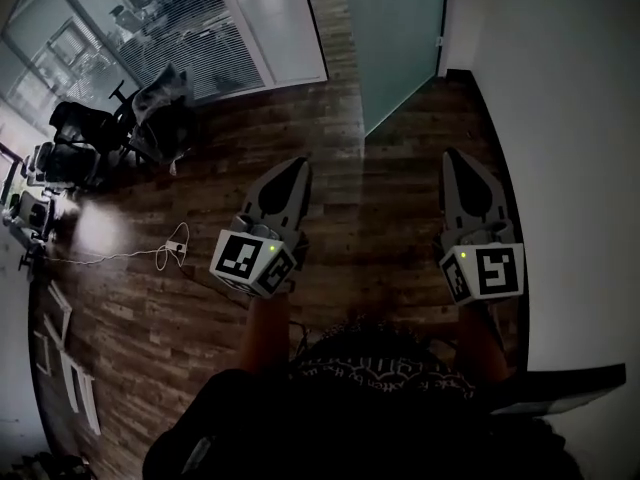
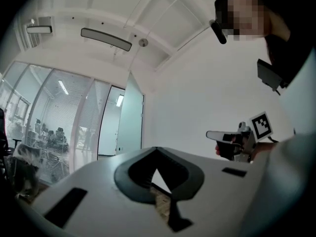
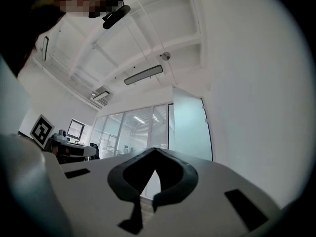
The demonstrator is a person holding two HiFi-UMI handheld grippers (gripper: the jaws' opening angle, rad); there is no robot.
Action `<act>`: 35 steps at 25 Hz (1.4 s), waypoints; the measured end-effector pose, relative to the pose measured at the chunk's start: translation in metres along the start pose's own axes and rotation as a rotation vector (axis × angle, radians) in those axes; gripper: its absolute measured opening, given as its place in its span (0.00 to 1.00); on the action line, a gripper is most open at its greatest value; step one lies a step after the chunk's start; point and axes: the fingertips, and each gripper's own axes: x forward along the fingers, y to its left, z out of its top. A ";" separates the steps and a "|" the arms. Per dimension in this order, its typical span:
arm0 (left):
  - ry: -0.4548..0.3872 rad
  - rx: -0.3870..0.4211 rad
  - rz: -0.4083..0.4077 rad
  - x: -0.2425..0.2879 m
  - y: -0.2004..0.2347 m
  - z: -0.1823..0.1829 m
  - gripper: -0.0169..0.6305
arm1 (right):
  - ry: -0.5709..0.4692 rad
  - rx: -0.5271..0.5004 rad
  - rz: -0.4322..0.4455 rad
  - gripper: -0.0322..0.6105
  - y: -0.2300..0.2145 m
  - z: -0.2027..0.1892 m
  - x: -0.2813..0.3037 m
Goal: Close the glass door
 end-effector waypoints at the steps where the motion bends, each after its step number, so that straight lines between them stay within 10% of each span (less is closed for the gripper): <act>1: 0.001 -0.002 0.004 0.002 -0.002 0.002 0.03 | 0.001 0.000 0.001 0.05 -0.002 0.001 -0.001; 15: -0.001 -0.025 0.007 0.002 -0.018 -0.008 0.03 | 0.032 0.022 0.049 0.05 0.010 -0.017 -0.005; 35: -0.005 -0.056 -0.023 0.099 0.122 -0.036 0.03 | 0.071 0.020 -0.027 0.06 -0.008 -0.069 0.148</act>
